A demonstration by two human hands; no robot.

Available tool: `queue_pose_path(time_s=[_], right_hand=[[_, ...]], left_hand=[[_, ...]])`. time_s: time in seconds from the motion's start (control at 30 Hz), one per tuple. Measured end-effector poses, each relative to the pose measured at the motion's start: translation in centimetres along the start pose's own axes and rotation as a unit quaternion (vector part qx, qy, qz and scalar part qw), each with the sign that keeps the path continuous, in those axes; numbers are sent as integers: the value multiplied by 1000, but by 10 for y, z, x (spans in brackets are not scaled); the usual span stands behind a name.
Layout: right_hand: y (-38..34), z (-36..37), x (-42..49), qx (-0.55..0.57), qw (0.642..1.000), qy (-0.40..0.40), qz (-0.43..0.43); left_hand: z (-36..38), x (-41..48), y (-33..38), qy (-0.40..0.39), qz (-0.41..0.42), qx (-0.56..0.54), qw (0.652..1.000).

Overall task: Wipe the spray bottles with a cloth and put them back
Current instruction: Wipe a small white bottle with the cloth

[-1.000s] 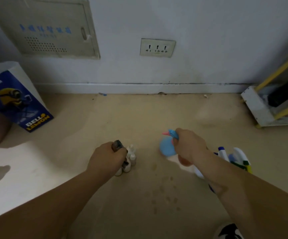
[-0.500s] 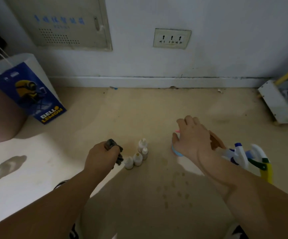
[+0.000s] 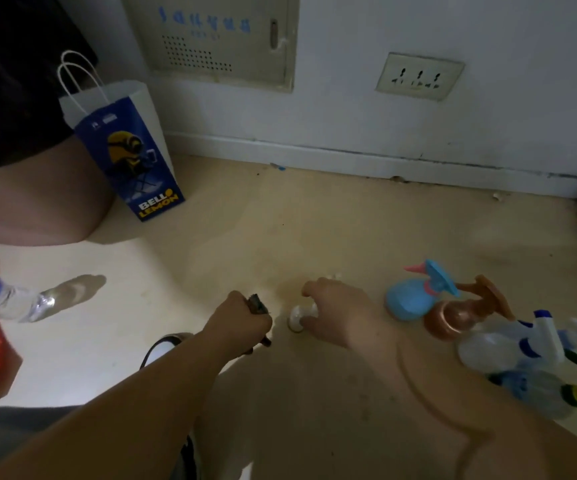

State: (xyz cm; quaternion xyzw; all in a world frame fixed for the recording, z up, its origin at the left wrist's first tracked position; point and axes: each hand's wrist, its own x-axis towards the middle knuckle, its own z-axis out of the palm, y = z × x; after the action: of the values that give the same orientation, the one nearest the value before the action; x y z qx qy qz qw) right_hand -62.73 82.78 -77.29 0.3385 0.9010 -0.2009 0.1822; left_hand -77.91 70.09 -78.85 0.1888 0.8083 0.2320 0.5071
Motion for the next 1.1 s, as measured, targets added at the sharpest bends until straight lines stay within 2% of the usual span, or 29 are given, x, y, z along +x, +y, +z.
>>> queue_pose_path(time_s=[0.2, 0.4, 0.53, 0.7, 0.8, 0.93, 1.1], right_hand=[[-20, 18, 26, -137, 989, 31, -37], [-18, 26, 39, -213, 974, 32, -75], [-14, 31, 40, -248, 962, 31, -109], [-14, 26, 37, -268, 956, 41, -110], [-14, 20, 32, -278, 955, 20, -106], [-16, 19, 25, -251, 964, 28, -89], [-23, -11, 3, -75, 994, 75, -32]], left_hand=[[-2, 10, -2, -11, 4, -7, 1000], [-1, 14, 1, 0, 7, -4, 1000], [-3, 13, 0, 8, 1, 15, 1000], [-5, 9, 3, 12, 6, 24, 1000], [-6, 6, 5, 10, 12, 19, 1000], [-10, -1, 9, 14, 23, 2, 1000], [-23, -21, 19, 48, 34, -65, 996]])
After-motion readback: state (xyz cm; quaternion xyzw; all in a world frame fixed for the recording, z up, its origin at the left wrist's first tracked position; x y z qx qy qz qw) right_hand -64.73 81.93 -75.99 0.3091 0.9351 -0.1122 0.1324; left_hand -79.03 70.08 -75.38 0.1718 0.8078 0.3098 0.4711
